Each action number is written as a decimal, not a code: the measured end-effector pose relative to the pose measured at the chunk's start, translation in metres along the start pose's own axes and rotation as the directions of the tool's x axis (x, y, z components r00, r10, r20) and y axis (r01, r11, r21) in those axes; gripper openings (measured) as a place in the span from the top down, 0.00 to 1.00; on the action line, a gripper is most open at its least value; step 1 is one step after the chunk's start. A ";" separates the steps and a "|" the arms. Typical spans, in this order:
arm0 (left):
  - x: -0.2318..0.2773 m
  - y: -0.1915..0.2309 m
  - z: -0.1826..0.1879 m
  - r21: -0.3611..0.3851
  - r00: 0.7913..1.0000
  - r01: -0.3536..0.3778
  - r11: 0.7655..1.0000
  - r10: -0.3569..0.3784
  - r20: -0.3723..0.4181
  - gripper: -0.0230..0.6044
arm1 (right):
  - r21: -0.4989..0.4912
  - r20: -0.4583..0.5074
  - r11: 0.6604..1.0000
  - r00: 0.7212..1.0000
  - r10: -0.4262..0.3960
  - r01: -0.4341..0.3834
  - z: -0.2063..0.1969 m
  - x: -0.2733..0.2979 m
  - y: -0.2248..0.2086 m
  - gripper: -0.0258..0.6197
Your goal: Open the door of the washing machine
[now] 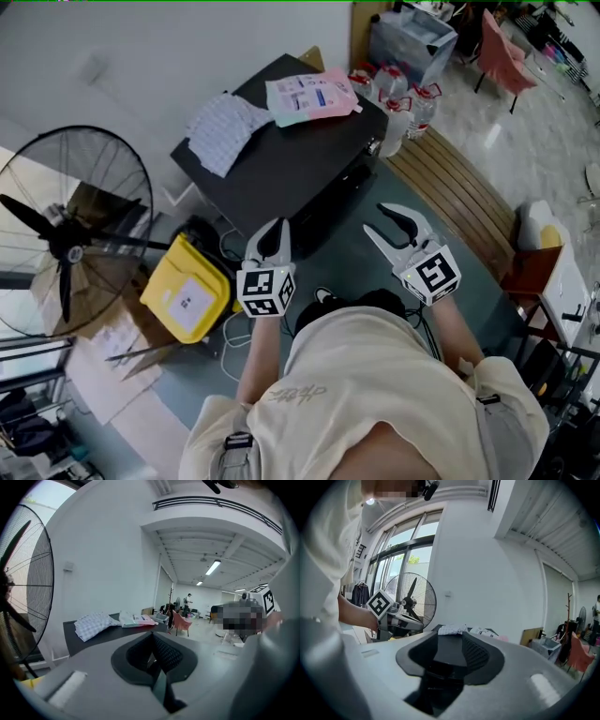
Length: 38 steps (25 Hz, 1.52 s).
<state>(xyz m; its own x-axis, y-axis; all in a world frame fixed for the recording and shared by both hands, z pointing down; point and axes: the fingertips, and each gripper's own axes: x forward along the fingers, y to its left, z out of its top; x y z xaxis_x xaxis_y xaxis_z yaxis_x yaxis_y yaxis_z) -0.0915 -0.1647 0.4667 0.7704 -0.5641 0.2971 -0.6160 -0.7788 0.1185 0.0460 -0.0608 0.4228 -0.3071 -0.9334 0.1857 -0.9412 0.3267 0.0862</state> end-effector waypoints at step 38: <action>-0.107 0.026 -0.044 -0.301 0.770 -0.624 0.721 0.633 -0.080 0.93 | -0.086 -0.191 0.628 0.632 0.751 -0.773 -0.073 0.117 0.080 0.70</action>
<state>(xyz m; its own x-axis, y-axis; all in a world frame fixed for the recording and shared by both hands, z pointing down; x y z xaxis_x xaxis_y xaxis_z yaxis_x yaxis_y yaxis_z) -0.1972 -0.1126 0.4800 0.1904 -0.9054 0.3796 -0.9744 -0.1271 0.1857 -0.0552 -0.1332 0.5228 -0.8740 -0.3160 0.3692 -0.3420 0.9397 -0.0053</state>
